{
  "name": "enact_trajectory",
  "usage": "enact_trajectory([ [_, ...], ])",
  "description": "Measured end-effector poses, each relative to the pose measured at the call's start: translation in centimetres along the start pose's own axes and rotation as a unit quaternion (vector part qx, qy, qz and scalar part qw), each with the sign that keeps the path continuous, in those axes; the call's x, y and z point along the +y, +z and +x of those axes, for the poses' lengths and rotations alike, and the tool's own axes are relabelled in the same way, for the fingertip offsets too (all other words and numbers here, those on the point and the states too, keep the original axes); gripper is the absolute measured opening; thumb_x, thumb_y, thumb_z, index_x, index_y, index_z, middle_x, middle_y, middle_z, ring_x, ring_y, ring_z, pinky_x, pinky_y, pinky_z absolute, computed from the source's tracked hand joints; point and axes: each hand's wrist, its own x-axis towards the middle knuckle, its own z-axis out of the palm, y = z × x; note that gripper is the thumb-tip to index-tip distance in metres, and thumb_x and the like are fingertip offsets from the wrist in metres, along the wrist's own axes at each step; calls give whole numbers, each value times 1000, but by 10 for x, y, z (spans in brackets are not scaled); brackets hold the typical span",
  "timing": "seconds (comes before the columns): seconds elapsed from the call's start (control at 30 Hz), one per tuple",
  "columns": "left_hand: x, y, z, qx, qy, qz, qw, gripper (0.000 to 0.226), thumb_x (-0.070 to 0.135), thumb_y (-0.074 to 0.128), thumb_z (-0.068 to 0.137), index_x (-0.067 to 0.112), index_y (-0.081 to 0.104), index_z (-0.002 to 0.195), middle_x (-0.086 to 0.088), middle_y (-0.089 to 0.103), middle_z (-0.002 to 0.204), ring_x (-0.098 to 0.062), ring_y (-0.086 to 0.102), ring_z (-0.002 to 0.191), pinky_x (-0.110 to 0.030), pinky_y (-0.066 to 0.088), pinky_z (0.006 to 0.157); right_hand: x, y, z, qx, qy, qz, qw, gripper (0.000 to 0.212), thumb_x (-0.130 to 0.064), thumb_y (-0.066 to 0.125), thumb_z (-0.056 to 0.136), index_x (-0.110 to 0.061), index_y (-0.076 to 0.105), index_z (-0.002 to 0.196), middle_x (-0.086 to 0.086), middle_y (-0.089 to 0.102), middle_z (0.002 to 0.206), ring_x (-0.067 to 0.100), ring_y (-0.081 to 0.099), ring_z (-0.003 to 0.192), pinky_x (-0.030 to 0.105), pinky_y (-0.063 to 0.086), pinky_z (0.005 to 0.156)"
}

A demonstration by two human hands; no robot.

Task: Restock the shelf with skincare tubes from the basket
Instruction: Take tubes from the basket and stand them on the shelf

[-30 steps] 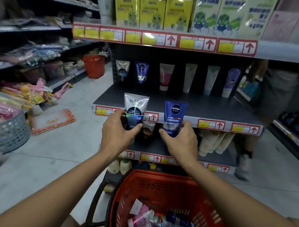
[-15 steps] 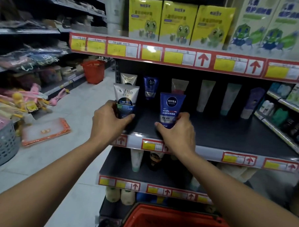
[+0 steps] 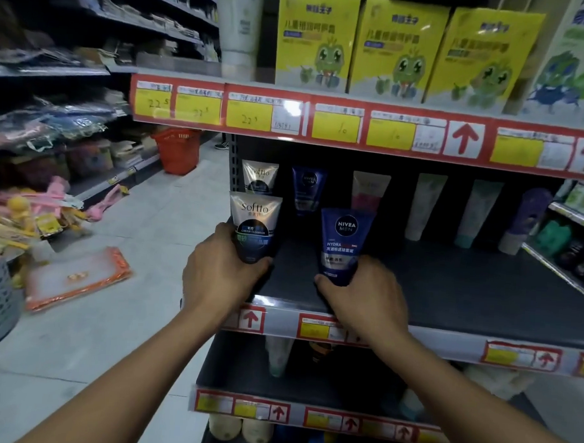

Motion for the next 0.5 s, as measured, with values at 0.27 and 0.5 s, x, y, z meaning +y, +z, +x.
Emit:
enact_trajectory([
  [0.27, -7, 19, 63, -41, -57, 45, 997, 79, 63, 88, 60, 17, 61, 118, -9, 71, 112, -34, 69, 100, -36, 53, 72, -26, 28, 57, -52, 3, -6, 999, 46, -61, 77, 71, -27, 69, 101, -6, 72, 99, 18, 68, 85, 32, 57, 71],
  [0.5, -11, 37, 105, -64, -68, 28, 995, 79, 64, 82, 54, 18, 63, 116, -8, 70, 108, -34, 69, 98, -38, 55, 75, -37, 52, 102, -65, -13, -28, 997, 48, -56, 76, 79, -22, 68, 112, -1, 70, 104, 22, 68, 95, 30, 53, 72],
])
